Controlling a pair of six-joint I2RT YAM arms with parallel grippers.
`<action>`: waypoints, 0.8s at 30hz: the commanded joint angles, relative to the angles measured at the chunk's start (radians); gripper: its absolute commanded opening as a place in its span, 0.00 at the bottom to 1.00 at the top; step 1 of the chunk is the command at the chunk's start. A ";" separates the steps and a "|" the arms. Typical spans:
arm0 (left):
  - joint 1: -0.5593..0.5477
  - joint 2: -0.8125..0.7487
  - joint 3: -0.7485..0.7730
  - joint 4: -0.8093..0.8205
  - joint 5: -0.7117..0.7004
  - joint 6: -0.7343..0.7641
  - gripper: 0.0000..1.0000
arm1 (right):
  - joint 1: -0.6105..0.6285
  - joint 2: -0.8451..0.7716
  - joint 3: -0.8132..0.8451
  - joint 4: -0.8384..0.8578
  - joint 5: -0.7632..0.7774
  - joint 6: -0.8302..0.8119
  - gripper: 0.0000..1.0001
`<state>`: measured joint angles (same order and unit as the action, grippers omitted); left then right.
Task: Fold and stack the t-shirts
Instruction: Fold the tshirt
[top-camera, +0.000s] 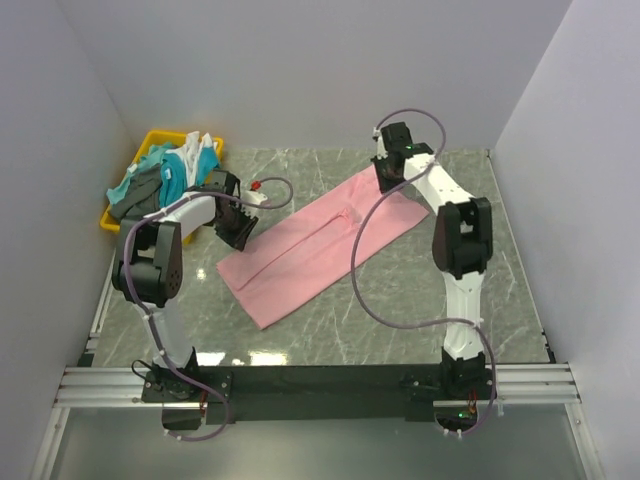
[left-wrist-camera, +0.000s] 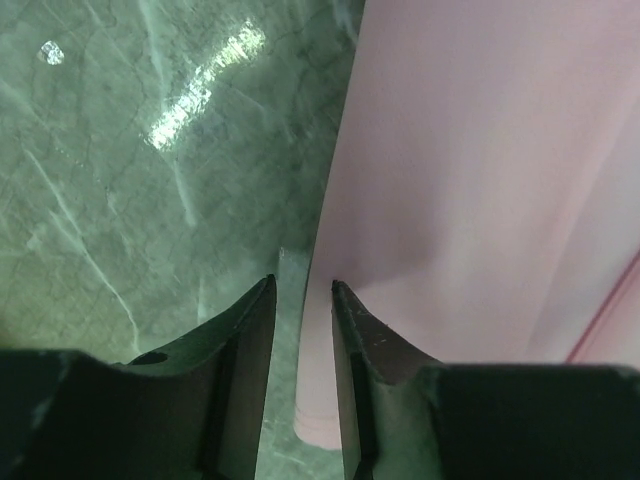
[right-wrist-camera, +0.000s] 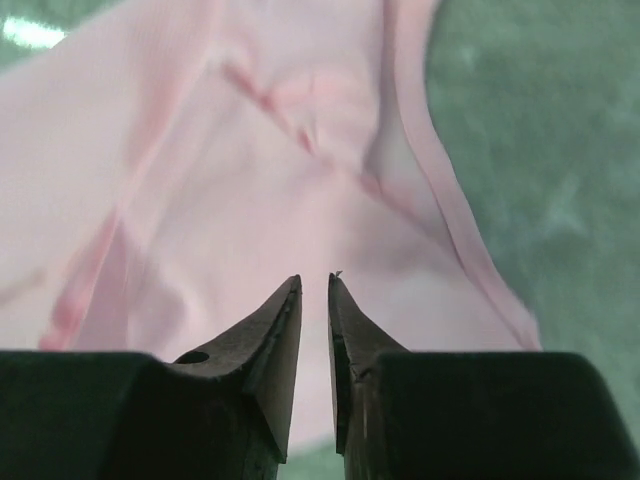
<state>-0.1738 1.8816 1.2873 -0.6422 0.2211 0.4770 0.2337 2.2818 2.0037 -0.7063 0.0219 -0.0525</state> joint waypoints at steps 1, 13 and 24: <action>-0.001 0.013 0.021 0.044 0.001 0.021 0.34 | -0.023 -0.218 -0.120 0.018 0.024 -0.006 0.25; -0.127 -0.148 -0.262 -0.100 0.018 0.141 0.27 | -0.063 -0.190 -0.255 -0.134 -0.062 0.115 0.19; -0.237 -0.254 -0.229 -0.203 0.238 0.060 0.33 | -0.060 0.025 -0.057 -0.163 -0.097 0.123 0.14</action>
<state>-0.4385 1.6669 1.0084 -0.8097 0.3691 0.5644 0.1677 2.2494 1.8404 -0.8623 -0.0689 0.0586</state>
